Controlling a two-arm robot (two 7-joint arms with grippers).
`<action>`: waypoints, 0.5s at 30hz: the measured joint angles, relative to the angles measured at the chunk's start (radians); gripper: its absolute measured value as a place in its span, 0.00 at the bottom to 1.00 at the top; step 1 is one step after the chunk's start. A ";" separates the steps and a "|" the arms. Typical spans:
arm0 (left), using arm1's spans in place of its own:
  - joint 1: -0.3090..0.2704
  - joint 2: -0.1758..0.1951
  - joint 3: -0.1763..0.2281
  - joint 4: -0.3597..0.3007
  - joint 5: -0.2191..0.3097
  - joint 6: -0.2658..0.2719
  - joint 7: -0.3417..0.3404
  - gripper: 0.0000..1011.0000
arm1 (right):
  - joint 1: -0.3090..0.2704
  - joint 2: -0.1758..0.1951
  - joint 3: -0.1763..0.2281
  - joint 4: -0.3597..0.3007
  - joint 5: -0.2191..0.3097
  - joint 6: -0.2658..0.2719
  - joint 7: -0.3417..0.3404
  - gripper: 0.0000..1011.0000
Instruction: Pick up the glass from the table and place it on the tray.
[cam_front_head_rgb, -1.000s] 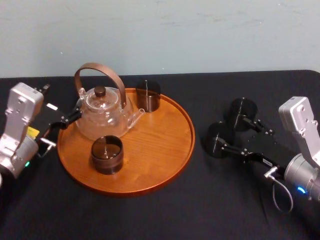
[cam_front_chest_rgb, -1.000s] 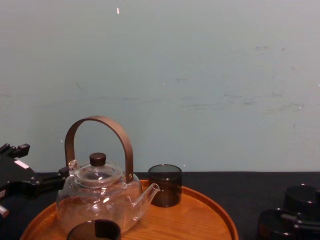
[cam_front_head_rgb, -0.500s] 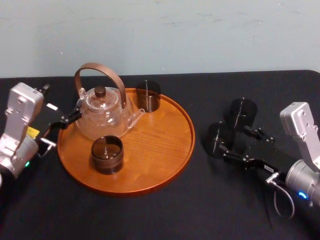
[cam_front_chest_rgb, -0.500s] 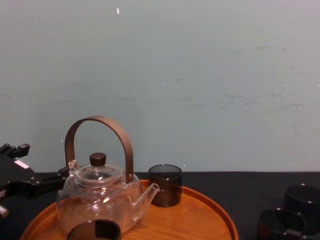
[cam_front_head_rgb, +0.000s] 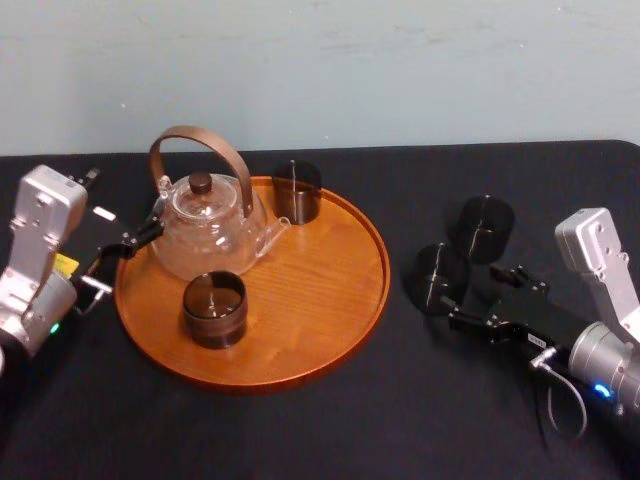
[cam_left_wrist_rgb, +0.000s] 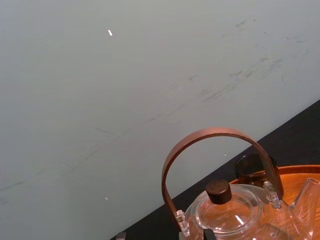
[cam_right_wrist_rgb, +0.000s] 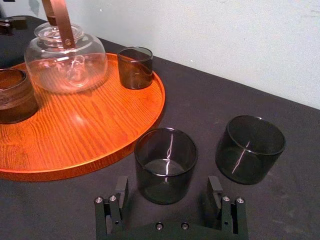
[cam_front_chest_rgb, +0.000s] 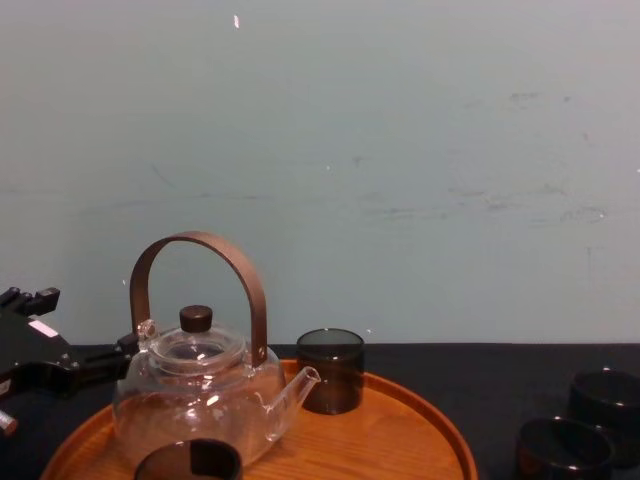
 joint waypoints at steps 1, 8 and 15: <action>0.000 0.000 0.000 0.000 0.000 0.000 0.000 0.99 | 0.003 -0.002 0.001 0.003 0.000 0.002 0.002 0.99; 0.000 0.000 0.000 0.000 0.000 0.000 0.000 0.99 | 0.035 -0.022 0.009 0.025 -0.003 0.032 0.027 0.99; 0.000 0.000 0.000 0.000 0.000 0.000 0.000 0.99 | 0.070 -0.035 0.008 0.030 -0.011 0.071 0.053 0.99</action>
